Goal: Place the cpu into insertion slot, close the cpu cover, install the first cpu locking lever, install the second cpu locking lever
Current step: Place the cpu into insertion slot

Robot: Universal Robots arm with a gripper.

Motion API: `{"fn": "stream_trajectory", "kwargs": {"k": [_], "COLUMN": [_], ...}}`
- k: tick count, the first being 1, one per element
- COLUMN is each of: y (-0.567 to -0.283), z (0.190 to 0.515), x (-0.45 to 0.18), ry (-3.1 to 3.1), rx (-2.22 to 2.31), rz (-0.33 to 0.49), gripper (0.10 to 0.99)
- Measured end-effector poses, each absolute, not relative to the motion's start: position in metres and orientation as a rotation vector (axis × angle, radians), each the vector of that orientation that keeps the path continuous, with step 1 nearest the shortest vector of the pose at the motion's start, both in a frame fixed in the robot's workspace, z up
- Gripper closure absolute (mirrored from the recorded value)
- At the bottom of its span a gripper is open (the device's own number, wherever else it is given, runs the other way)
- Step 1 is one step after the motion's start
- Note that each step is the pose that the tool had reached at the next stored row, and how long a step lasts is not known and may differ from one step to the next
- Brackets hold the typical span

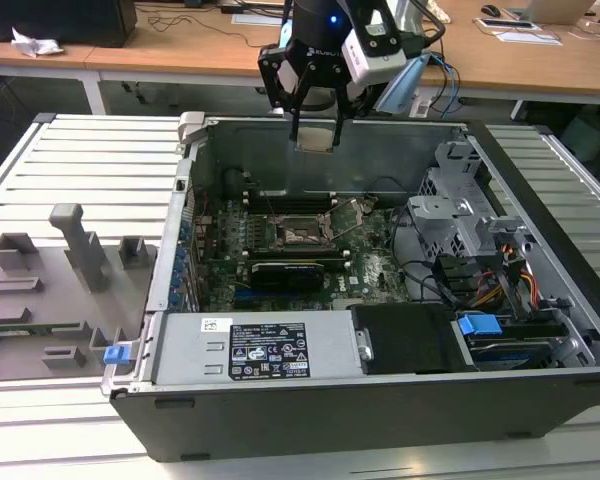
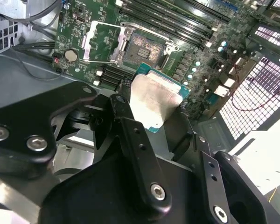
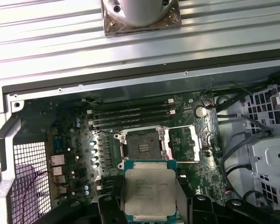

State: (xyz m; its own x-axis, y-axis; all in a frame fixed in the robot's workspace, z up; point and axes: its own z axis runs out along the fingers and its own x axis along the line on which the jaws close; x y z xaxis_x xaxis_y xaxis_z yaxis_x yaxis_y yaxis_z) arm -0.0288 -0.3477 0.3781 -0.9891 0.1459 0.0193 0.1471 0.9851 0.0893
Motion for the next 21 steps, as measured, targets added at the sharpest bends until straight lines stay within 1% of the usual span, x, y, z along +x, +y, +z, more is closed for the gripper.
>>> {"fn": "stream_trajectory", "kwargs": {"k": [21], "y": [-0.3477], "z": [0.3768], "x": [-0.0288], "ry": [-3.069], "rx": [-0.656], "rz": [-0.144], "gripper": [0.557]}}
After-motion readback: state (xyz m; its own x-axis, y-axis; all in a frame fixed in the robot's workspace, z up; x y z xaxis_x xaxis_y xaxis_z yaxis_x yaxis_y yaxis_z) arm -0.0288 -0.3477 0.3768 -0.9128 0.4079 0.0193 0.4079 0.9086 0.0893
